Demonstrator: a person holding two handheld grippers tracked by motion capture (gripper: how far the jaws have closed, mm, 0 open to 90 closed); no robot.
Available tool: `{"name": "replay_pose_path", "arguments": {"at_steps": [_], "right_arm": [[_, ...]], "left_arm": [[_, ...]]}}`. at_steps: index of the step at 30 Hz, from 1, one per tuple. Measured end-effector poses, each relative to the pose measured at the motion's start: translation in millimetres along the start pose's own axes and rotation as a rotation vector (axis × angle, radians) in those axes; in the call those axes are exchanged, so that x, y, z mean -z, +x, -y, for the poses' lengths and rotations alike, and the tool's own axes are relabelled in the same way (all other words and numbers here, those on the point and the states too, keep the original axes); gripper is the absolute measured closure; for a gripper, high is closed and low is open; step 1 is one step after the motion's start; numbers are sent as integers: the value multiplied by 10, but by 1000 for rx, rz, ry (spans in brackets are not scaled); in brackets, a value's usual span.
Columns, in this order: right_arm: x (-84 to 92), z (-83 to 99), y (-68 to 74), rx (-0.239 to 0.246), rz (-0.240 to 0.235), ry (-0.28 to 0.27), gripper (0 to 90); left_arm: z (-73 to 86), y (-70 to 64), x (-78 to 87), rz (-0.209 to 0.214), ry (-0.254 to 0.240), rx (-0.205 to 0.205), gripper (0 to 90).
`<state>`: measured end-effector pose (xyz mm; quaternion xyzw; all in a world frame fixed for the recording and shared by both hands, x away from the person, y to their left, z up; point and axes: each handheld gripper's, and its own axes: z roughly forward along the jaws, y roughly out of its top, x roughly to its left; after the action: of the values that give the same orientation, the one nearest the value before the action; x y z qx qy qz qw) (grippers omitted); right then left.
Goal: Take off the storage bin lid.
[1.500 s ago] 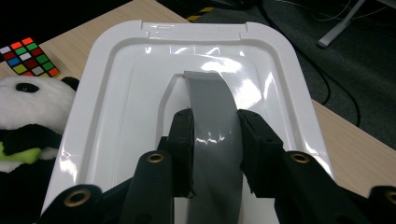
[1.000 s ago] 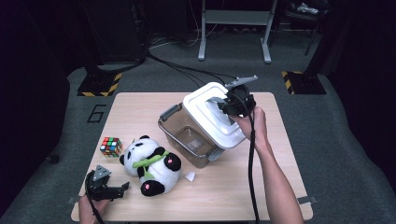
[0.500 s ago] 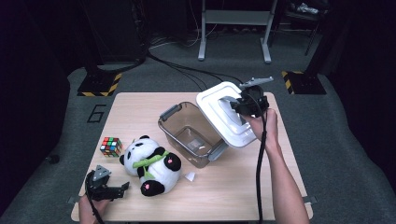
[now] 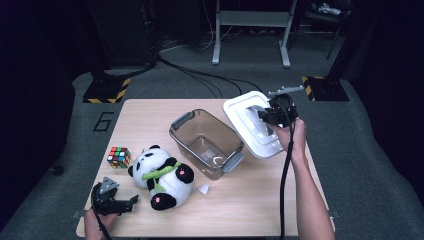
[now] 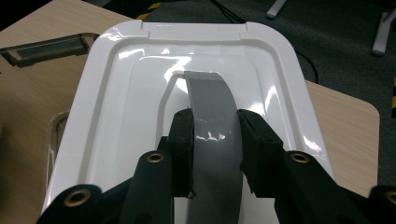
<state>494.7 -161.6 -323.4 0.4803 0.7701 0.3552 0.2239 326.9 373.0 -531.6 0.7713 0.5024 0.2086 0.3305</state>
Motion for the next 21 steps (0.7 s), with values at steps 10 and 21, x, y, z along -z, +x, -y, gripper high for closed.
{"name": "replay_pose_path", "arguments": {"at_steps": [10, 21], "right_arm": [[-128, 183, -269, -78, 52, 27, 671], [-431, 421, -416, -154, 117, 76, 671]], "left_arm": [[0, -1, 0, 0, 0, 0, 10], [0, 1, 0, 0, 0, 0, 10]]}}
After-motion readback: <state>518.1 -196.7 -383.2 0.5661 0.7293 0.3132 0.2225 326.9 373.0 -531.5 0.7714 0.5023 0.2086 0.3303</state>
